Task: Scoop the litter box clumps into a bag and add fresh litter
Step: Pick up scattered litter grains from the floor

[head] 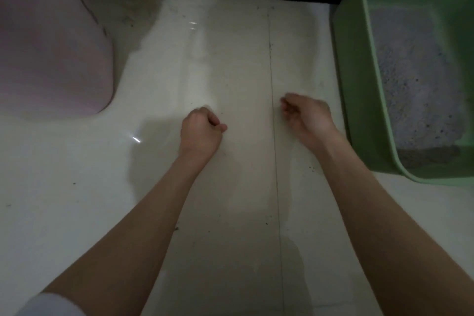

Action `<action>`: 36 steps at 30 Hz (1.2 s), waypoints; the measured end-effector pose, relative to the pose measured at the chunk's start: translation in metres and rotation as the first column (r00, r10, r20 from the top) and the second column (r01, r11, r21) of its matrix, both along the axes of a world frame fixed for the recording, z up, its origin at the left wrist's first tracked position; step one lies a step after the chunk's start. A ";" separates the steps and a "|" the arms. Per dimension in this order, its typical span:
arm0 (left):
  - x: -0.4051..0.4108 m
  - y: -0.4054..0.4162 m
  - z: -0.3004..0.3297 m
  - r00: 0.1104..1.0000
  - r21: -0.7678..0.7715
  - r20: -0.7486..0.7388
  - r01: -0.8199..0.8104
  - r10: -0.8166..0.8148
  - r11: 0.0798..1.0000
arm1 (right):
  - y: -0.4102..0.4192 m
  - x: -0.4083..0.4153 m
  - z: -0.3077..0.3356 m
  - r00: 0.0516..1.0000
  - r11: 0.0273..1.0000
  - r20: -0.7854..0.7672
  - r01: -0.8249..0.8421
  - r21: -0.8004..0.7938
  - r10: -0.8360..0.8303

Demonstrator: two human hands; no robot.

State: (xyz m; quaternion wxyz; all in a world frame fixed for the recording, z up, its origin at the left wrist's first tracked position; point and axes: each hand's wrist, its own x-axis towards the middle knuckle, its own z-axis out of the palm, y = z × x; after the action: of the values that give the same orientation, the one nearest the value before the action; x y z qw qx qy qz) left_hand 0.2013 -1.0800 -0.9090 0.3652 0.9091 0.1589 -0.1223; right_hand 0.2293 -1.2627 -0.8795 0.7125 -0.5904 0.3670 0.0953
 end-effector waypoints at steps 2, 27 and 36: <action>-0.005 0.002 0.006 0.995 -0.080 0.063 -0.073 0.078 0.994 | 0.009 -0.023 0.009 1.000 0.950 -0.004 0.029 0.310 -0.029; 0.014 0.028 0.027 0.994 0.087 0.063 -0.097 0.091 0.992 | -0.048 -0.137 -0.013 0.983 0.721 -0.149 -0.182 -0.669 0.109; -0.007 0.030 0.028 0.966 -0.010 0.040 -0.254 0.254 0.967 | -0.038 -0.129 -0.013 0.976 0.633 -0.132 -0.213 -0.744 0.174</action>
State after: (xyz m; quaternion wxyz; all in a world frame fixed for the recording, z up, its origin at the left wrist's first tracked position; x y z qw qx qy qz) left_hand 0.1941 -1.0495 -0.8811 0.3833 0.8827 0.2660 -0.0562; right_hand 0.1003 -1.3004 -0.8927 0.3799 -0.8659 0.3246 0.0242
